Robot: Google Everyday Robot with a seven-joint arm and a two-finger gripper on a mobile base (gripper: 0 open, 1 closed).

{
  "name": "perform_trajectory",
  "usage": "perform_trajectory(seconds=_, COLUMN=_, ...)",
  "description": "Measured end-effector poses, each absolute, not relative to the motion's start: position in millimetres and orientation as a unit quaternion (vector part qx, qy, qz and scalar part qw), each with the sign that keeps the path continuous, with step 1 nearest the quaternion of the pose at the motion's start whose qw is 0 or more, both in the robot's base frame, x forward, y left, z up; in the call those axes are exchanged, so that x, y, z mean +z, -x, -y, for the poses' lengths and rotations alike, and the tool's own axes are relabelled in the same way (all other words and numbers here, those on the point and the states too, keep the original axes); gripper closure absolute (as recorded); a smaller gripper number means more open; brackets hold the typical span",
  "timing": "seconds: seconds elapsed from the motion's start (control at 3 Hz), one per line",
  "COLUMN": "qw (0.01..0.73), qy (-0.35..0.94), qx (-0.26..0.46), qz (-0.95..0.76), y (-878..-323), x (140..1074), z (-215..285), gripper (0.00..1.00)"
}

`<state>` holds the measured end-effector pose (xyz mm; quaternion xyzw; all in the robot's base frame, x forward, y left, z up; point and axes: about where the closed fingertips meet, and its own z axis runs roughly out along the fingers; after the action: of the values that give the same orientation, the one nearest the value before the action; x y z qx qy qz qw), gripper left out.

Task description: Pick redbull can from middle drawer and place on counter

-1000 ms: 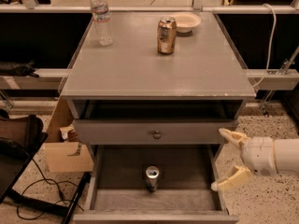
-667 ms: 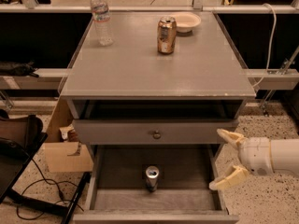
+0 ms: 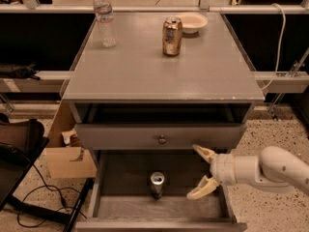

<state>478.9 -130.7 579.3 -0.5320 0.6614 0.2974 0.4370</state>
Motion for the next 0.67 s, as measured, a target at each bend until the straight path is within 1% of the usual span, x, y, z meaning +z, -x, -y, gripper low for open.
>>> perform_trajectory(seconds=0.67, qw=0.472, qy=0.523, qx=0.354, qz=-0.615, y=-499, x=472, z=94, gripper=0.0)
